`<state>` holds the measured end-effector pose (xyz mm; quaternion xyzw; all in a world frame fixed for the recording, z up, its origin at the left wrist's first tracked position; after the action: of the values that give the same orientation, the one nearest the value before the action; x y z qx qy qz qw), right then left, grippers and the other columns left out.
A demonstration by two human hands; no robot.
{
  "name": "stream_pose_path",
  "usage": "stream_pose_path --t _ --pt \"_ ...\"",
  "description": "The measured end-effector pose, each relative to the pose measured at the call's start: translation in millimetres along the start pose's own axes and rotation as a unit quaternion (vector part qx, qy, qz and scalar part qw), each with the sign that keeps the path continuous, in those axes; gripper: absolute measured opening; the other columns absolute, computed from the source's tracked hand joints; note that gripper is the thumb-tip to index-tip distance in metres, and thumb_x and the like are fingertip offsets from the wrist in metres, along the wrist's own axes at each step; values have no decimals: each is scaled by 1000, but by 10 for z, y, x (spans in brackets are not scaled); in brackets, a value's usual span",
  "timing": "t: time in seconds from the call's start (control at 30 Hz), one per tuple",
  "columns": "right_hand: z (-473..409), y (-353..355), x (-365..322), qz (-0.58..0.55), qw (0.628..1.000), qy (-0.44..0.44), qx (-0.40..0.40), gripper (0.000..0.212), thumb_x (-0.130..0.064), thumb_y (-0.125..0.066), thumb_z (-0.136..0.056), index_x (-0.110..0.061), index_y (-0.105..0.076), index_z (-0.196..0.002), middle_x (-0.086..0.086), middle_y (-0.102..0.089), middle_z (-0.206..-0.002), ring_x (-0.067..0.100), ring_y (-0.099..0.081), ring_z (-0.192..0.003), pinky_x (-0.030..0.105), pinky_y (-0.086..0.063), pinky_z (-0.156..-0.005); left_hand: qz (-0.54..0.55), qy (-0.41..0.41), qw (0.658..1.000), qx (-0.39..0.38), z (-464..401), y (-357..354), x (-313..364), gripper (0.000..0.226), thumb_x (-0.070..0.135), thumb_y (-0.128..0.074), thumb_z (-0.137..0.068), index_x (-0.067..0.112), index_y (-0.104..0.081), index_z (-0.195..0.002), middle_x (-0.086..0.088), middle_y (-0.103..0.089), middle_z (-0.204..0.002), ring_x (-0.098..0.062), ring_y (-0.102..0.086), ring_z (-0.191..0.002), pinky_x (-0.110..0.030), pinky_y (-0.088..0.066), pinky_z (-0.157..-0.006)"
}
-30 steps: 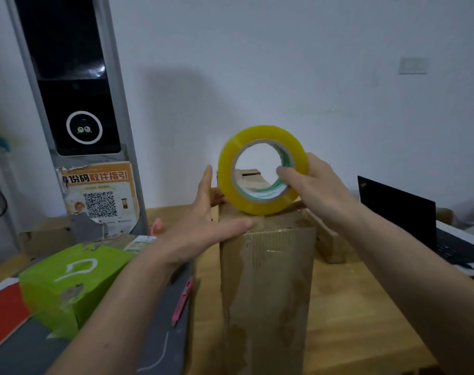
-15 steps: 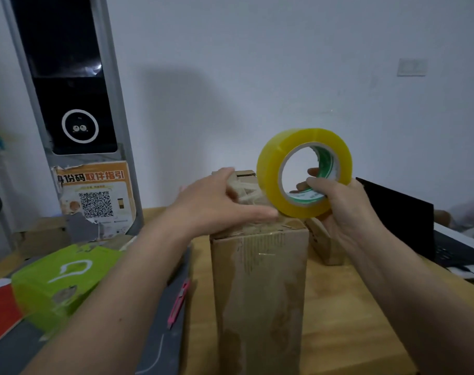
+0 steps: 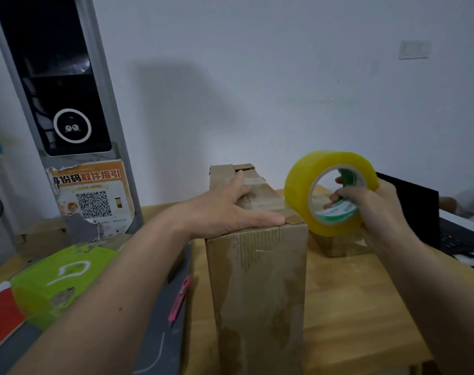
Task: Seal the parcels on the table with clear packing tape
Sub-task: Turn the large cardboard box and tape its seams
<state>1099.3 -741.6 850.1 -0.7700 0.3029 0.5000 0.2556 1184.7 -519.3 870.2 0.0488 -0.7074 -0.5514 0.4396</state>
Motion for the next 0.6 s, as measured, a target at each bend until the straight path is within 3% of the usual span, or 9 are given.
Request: stream_pose_path --t 0.13,0.2,0.27,0.37,0.43,0.47,0.5,0.53,0.6 --pt "106 -13 258 -38 999 -30 -12 19 -1 -63 -85 -11 -69 -101 12 -70 -95 31 -67 -94 34 -53 -72 -20 9 1000 -1 51 -4 5 126 77 -53 -58 29 5 -159 20 -17 -162 -3 -19 -147 -19 -18 -107" --pt "199 -66 422 -82 995 -61 -11 19 -4 -62 -89 -16 -67 -103 7 -71 -92 28 -68 -90 34 -51 -68 -39 8 999 5 104 -5 16 118 79 -46 -63 28 1 -159 16 -10 -165 -5 -15 -149 -23 -17 -114" --pt "299 -154 535 -121 988 -89 -24 19 -4 -61 -90 -21 -66 -97 6 -73 -92 26 -69 -89 39 -53 -72 -71 2 997 27 130 18 14 98 74 -33 -81 25 2 -159 12 0 -166 -5 -4 -151 -24 -6 -118" --pt "405 -238 647 -209 969 -121 -53 30 -11 -66 -86 -18 -63 -115 11 -72 -109 29 -69 -102 53 -54 -89 -60 27 995 76 151 105 -63 65 49 -25 -105 26 3 -158 7 5 -167 -9 3 -152 -26 -1 -119" --pt "549 -389 709 -292 938 -161 -98 49 -18 -68 -82 -15 -56 -130 14 -67 -121 33 -65 -110 53 -53 -92 56 73 988 123 189 168 -194 68 44 -42 -104 28 -4 -158 2 -26 -159 -22 -29 -146 -38 -24 -120" --pt "655 -492 754 -309 924 -190 -124 52 -21 -67 -82 -14 -55 -132 15 -66 -123 33 -65 -110 50 -53 -91 132 95 976 143 230 177 -278 73 43 -51 -101 26 -8 -158 6 -46 -139 -26 -48 -132 -42 -38 -113" --pt "765 -589 788 -303 916 -217 -146 51 -26 -66 -82 -14 -57 -131 15 -67 -122 31 -66 -107 46 -53 -91 203 116 960 155 282 167 -373 78 42 -59 -96 23 -14 -156 10 -53 -115 -26 -60 -117 -43 -47 -103" --pt "862 -671 799 -287 914 -234 -166 47 -31 -64 -83 -15 -61 -127 14 -69 -119 28 -66 -106 43 -51 -94 262 135 944 151 336 134 -471 82 43 -67 -90 17 -23 -153 9 -56 -99 -26 -67 -103 -43 -53 -94" --pt "965 -808 716 -245 919 -240 -192 38 -38 -57 -90 -18 -64 -122 12 -71 -116 26 -64 -111 42 -45 -104 349 158 916 121 450 65 -621 83 48 -76 -74 1 -49 -136 -3 -71 -87 -23 -72 -80 -38 -57 -76"
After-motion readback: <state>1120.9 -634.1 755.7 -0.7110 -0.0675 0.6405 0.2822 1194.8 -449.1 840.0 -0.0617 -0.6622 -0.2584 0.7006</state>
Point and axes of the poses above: each hand's wrist, its own z-axis away from the middle knuckle, its own y-axis out of the back of the hand, x = y × z, the point moved 8 cm from there along -z, towards the middle knuckle
